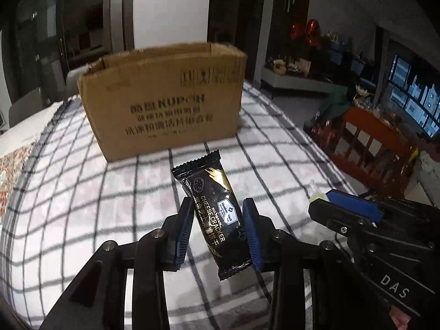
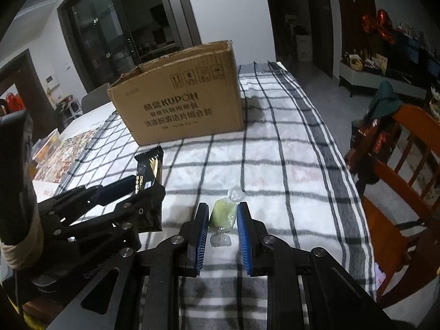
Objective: Organize snacks
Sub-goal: 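Carry the cracker packet and green candy into the box and open both tools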
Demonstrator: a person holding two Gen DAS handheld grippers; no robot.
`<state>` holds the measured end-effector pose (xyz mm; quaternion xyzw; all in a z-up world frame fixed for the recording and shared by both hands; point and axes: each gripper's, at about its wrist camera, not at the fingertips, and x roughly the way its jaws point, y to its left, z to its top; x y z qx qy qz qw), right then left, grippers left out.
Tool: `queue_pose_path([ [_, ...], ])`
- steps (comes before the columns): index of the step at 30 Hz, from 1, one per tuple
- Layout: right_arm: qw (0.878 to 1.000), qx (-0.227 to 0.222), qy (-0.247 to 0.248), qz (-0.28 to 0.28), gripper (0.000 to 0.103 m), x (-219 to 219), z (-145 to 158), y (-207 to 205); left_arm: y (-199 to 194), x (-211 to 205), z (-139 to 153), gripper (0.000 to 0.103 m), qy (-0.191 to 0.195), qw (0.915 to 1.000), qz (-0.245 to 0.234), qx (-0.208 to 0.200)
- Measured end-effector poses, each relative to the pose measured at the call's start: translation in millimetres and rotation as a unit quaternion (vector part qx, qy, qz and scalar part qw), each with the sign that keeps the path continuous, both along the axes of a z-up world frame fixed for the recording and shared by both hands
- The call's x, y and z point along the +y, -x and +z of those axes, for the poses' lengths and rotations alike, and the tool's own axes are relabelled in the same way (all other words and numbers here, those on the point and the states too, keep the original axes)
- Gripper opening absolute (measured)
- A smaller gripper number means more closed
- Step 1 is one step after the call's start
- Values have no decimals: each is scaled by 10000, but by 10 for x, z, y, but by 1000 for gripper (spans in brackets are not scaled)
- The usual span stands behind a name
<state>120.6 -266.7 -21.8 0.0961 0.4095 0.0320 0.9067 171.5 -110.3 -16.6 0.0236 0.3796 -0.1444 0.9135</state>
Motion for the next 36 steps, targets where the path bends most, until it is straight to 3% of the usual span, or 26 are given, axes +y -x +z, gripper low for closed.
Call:
queue_pose_path([
  [16,9962,-792,114,355,23,290,716,-671,-414,535,739,36,224,9980,178,-566],
  [30,9923,-1083,272,544,23,445,1060,-1423,-1006,774,1115,35,-150,9941,267,-1045],
  [36,9918,-1109,363,520,23,401,1138,-1774,-1353,795,1201,35,-176,9940,172,-1066],
])
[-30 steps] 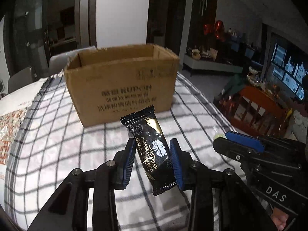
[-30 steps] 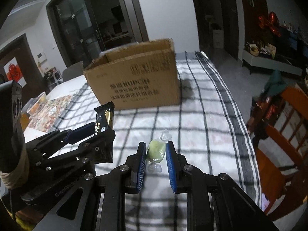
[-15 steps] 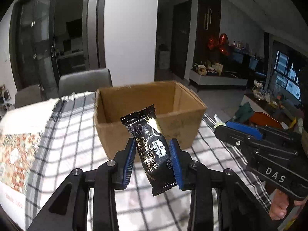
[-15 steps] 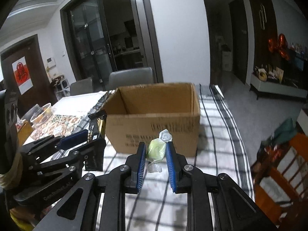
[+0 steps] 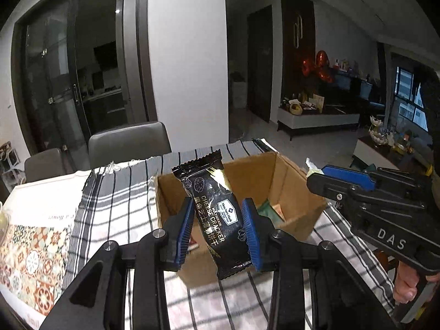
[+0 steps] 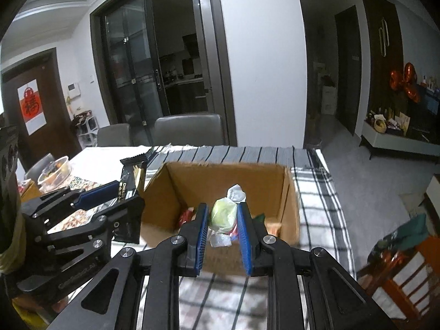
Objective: Organize snacks
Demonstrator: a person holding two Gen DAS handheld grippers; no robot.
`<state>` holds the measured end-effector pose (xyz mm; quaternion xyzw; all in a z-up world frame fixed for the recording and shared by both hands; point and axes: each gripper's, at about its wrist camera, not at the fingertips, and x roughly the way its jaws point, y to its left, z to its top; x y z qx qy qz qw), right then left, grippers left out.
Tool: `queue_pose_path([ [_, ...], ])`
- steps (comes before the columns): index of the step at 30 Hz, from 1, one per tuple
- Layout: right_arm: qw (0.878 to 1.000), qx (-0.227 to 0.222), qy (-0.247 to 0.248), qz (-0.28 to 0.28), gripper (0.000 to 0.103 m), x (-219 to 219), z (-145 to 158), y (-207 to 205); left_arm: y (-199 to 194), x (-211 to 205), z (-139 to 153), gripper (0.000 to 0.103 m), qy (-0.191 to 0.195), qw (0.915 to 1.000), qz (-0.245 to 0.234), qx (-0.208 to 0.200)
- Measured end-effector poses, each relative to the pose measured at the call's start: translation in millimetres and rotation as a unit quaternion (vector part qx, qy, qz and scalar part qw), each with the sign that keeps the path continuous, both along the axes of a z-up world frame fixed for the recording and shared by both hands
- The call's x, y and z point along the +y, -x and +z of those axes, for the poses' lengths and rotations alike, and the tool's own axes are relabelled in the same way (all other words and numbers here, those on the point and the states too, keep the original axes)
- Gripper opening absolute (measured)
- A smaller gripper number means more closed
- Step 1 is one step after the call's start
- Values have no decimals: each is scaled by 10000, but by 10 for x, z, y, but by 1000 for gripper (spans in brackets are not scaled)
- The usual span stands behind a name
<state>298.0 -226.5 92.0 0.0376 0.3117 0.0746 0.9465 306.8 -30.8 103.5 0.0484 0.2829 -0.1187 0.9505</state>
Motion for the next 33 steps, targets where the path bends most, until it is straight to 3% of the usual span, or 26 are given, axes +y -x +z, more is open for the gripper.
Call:
queue_pose_path([
  [9,9995,309,73,1,24,-44,-116,-469,-481,-15,-178,37,56,9986,-173,498],
  [10,9993,375,64,1,25,-51,-143,-508,-518,-18,-204,37,34,9983,-164,560],
  [12,9990,449,37,-65,39,-59,-182,-554,-563,-23,-248,40,45,9978,-148,647],
  [14,9987,486,48,-133,40,-81,-221,-560,-566,-18,-262,47,54,9977,-83,672],
  [19,9985,500,116,-212,40,-62,-276,-380,-326,36,-286,54,30,9983,174,558],
  [21,9985,471,121,-257,40,-64,-273,-265,-196,84,-269,64,39,9984,311,466],
  [29,9990,174,268,-328,40,12,-121,410,507,219,-106,79,81,9971,751,-84],
  [33,9984,-97,383,-401,56,79,-34,812,898,234,-63,85,46,9962,827,-265],
])
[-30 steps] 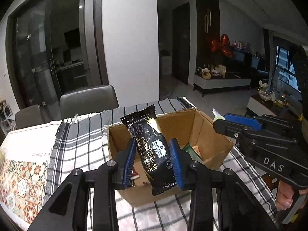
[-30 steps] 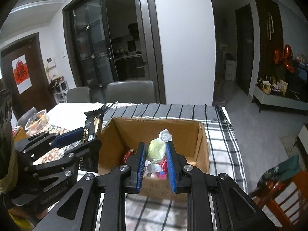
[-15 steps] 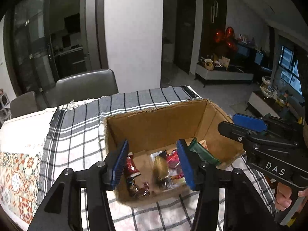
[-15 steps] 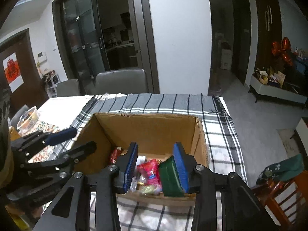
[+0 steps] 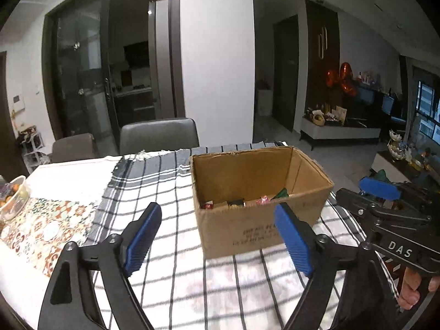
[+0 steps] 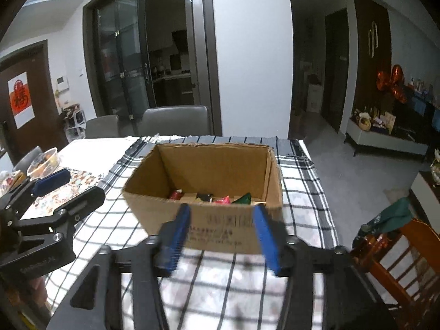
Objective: Organize snacks
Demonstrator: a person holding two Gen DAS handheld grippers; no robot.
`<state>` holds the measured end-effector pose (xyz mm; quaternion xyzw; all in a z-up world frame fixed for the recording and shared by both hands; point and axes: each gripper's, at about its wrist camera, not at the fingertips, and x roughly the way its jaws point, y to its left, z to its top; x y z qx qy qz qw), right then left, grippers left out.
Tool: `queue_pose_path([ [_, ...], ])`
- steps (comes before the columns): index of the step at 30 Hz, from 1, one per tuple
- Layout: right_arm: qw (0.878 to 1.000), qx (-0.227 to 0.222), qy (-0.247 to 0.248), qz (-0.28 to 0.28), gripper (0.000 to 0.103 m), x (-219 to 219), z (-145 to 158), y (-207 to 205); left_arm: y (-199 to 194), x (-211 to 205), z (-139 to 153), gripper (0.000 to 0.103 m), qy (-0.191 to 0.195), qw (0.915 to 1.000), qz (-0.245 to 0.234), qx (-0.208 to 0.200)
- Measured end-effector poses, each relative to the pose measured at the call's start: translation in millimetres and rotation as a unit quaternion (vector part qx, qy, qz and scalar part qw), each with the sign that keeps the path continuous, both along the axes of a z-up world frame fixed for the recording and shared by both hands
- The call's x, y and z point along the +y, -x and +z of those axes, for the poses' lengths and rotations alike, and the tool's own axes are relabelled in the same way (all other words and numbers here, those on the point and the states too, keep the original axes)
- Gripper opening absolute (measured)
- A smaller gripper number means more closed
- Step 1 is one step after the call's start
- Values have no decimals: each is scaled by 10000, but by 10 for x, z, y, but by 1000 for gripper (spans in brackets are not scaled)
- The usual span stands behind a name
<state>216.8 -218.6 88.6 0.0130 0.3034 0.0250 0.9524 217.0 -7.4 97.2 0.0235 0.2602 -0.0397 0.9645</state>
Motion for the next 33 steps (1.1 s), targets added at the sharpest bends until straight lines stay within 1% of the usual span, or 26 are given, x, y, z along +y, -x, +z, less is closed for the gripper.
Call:
queue_pose_path([
  [2,9999,-96,104,-49,56,19,13,201,129,16,-3,87,-19,10000,52,-56],
  [3,9998,-123,111,-79,56,25,12,300,225,18,-17,90,-35,10000,28,-63],
  [5,9997,-153,119,-141,57,25,7,503,387,14,-44,92,-101,9999,9,-93],
  [6,9997,-163,121,-156,64,27,4,569,487,5,-58,94,-156,9998,-1,-145],
  [8,9995,-198,141,-192,69,22,-16,776,661,-25,-84,97,-252,9994,-39,-228],
  [11,9995,-176,162,-194,69,27,-40,1007,900,-56,-118,99,-281,9990,-49,-340],
  [14,9997,-108,41,-225,70,17,-82,1222,1094,-73,-172,100,-153,9994,-102,-278],
  [17,9995,-92,-12,-296,70,16,-117,1420,1253,-98,-188,102,-124,9995,-108,-261],
  [20,9991,-159,-48,-401,71,3,-135,1573,1409,-83,-195,103,-132,9995,-77,-286],
  [21,9989,-186,-38,-421,76,12,-137,1612,1467,-81,-194,103,-183,9993,-62,-313],
  [22,9988,-219,-39,-440,77,23,-135,1655,1502,-77,-194,103,-199,9992,-38,-333],
  [25,9986,-322,-13,-430,78,68,-120,1759,1631,-41,-197,103,-170,9992,0,-364],
  [29,9988,-353,-97,-315,78,133,-116,1877,1755,-5,-208,103,-139,9991,24,-397],
  [33,9987,-415,-82,-286,78,189,-112,1992,1855,18,-210,103,-146,9987,41,-482],
])
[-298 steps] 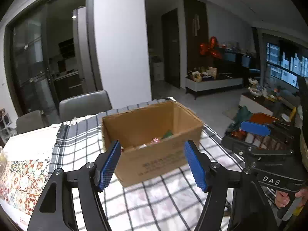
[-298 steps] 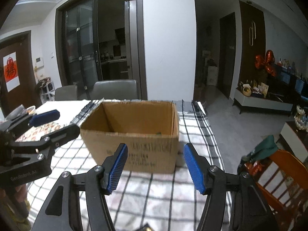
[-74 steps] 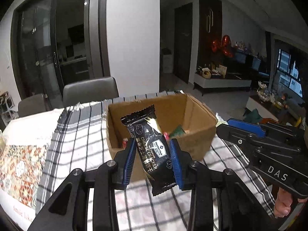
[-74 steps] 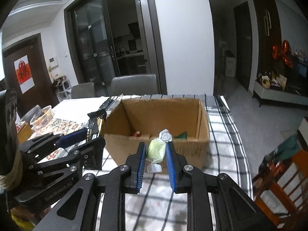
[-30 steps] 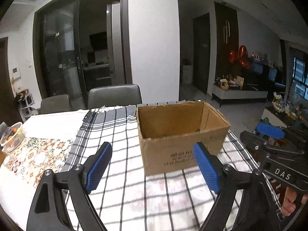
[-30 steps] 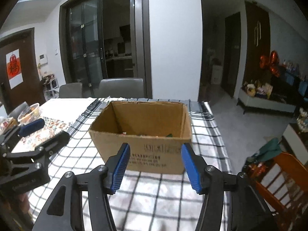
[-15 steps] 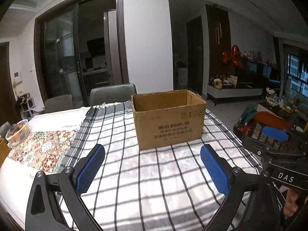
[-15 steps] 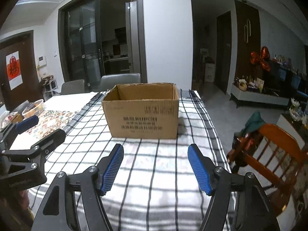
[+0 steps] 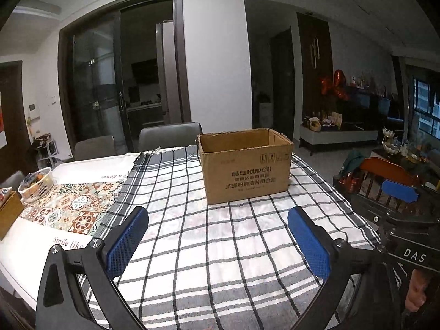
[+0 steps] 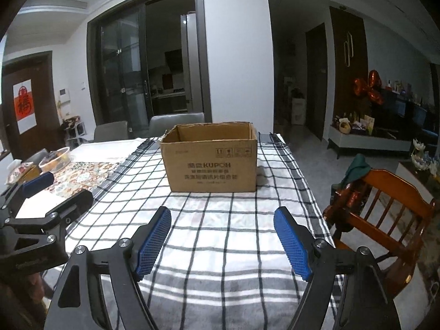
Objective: Organize snacks
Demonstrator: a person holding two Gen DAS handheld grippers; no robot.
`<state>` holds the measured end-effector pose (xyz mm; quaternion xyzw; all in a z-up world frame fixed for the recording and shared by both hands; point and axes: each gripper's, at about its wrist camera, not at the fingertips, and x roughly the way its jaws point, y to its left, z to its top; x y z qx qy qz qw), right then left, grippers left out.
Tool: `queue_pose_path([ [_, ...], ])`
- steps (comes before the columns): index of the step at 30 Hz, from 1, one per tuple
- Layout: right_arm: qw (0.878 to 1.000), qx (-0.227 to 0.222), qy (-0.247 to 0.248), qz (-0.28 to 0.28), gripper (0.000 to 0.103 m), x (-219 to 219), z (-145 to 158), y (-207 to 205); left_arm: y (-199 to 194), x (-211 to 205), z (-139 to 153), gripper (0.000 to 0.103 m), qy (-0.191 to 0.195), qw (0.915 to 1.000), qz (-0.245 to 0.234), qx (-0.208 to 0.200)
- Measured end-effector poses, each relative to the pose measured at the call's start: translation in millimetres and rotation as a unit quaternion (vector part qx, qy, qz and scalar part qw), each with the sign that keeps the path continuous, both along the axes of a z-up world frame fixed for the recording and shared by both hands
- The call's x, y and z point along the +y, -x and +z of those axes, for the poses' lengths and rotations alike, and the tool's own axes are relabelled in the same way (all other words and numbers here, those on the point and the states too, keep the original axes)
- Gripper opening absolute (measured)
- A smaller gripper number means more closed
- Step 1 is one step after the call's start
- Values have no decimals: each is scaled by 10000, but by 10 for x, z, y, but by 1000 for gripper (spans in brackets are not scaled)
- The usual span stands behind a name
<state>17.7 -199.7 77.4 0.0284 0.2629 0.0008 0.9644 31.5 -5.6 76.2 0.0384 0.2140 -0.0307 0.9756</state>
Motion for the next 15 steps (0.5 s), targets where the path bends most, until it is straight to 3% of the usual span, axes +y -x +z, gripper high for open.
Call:
queue_pose_path([
  [15,9999,-144,-25,17,78,36,59,190,188,2,19,103,-29,9999,-110,-108],
])
